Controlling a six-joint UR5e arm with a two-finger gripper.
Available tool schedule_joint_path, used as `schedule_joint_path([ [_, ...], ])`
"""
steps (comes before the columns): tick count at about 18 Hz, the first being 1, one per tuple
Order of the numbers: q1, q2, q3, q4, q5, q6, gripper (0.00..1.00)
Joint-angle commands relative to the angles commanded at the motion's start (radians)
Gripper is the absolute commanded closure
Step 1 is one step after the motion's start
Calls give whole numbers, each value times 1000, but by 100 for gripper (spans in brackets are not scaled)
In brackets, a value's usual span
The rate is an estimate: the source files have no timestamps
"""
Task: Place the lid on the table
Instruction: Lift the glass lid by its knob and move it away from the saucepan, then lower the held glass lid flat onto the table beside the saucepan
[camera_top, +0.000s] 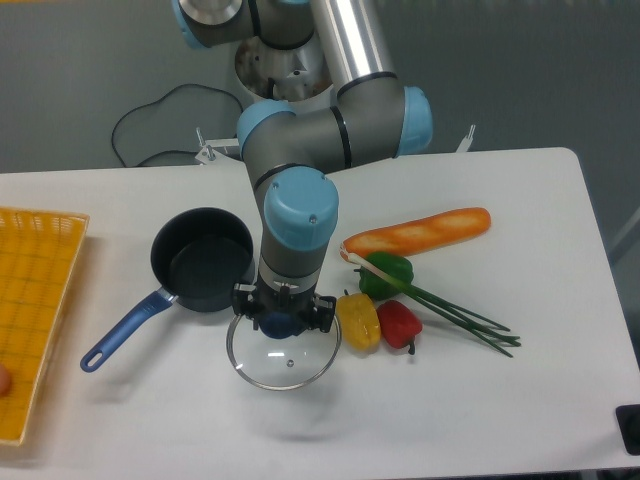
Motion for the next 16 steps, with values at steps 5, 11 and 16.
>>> schedule_joint_path([
  [5,-9,-32,0,0,0,-3,46],
  [11,-18,-63,0,24,0,-2,43],
  [16,-21,-87,0,32,1,5,43],
])
